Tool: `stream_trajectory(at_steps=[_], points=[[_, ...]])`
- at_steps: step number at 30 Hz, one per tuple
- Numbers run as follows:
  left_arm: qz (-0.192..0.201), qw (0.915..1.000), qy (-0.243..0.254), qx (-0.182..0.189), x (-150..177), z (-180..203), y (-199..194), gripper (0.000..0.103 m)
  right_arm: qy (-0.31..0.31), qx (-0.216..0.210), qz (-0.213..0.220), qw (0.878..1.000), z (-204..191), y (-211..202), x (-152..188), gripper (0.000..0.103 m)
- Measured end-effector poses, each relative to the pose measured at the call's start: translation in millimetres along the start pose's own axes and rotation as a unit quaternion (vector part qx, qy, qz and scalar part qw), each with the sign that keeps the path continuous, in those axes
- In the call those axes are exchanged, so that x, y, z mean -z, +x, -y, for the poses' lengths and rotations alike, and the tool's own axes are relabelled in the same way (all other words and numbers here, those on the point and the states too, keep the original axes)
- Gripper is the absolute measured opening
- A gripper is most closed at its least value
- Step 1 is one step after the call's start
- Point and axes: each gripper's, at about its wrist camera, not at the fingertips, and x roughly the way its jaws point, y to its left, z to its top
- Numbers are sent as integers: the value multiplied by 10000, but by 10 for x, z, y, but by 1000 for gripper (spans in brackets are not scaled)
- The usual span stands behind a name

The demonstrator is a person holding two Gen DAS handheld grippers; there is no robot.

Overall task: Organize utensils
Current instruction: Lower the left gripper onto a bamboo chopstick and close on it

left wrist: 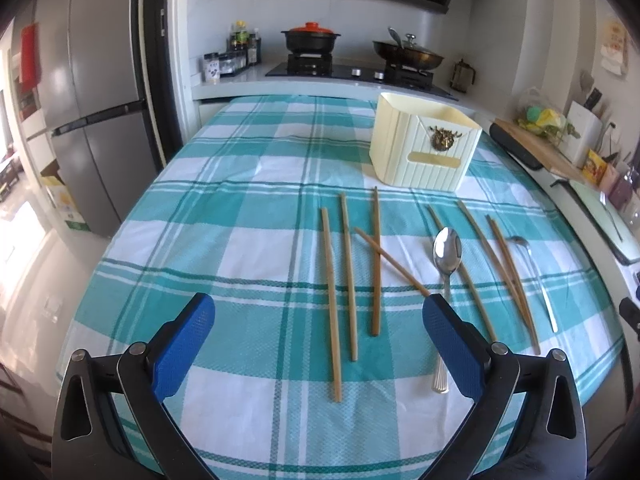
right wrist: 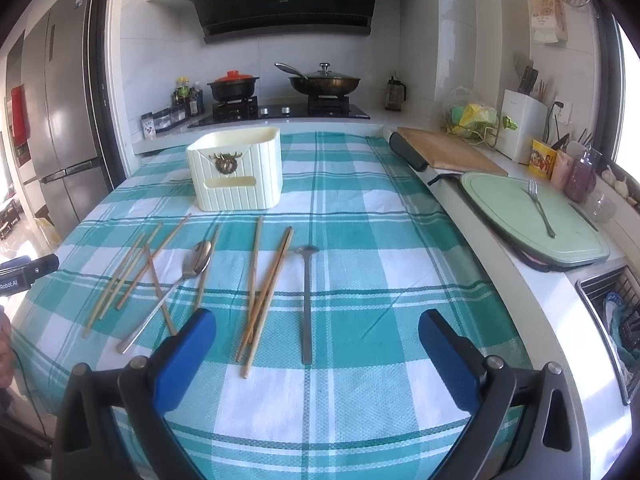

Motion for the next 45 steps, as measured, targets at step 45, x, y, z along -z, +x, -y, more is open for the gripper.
stream_trajectory(at_steps=[45], points=[[-1267,9907,504,-33,-532,-65,1769,81,-234,-338,-949,9946,77,812,-125,102]])
